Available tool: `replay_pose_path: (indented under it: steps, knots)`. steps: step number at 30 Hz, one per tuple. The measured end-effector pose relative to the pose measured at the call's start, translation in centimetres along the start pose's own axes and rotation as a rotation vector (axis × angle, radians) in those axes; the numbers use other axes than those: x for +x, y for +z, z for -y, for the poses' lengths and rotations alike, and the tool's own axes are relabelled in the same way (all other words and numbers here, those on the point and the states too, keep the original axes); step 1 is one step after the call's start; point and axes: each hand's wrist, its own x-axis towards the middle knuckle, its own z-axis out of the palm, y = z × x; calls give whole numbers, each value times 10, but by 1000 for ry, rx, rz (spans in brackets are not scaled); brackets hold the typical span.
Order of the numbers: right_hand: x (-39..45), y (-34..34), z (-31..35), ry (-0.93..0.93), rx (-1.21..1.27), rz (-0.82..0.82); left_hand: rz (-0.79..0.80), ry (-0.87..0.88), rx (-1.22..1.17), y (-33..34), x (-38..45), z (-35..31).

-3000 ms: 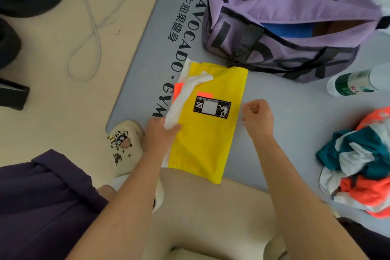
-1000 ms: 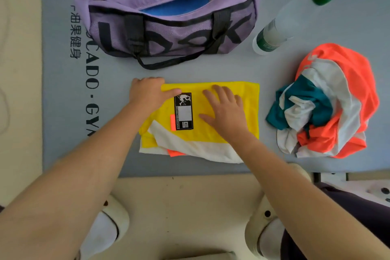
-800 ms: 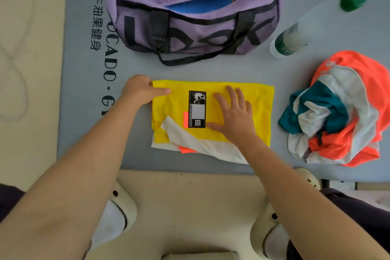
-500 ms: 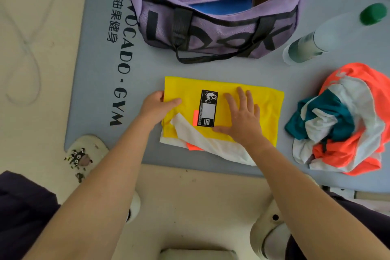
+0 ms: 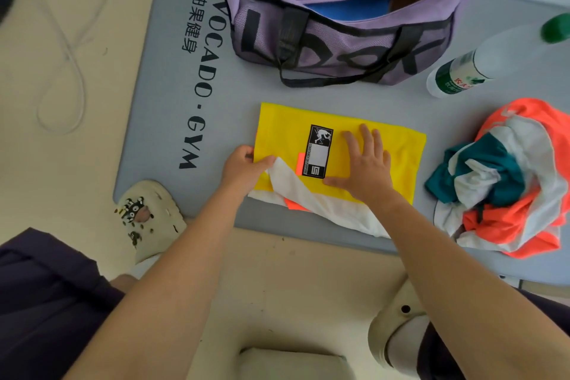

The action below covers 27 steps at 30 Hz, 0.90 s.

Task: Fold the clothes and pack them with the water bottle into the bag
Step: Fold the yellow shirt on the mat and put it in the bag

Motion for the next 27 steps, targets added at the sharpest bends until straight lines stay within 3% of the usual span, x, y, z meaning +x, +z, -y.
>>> replay_pose_path:
  steps: [3, 8, 12, 14, 17, 21, 25, 27]
  knots:
    - [0, -2, 0, 6, 13, 7, 67, -9, 5, -2, -1, -2]
    - [-1, -7, 4, 11, 4, 46, 333, 5, 140, -21, -1, -1]
    - [1, -20, 18, 17, -5, 3, 287, 31, 178, -30, 3, -1]
    - [-3, -23, 34, -44, 129, -43, 277, 14, 144, -31, 2, 2]
    - [-20, -18, 71, -87, 513, 102, 277, -36, 19, -30, 0, 8]
    - [-30, 5, 104, -127, 411, 154, 259, -71, -133, -31, -2, 11]
    - [-43, 10, 105, -134, 573, 95, 260, -125, -164, -31, 1, 9]
    - [-52, 6, 103, -164, 637, 237, 280, -103, -145, -30, 2, 9]
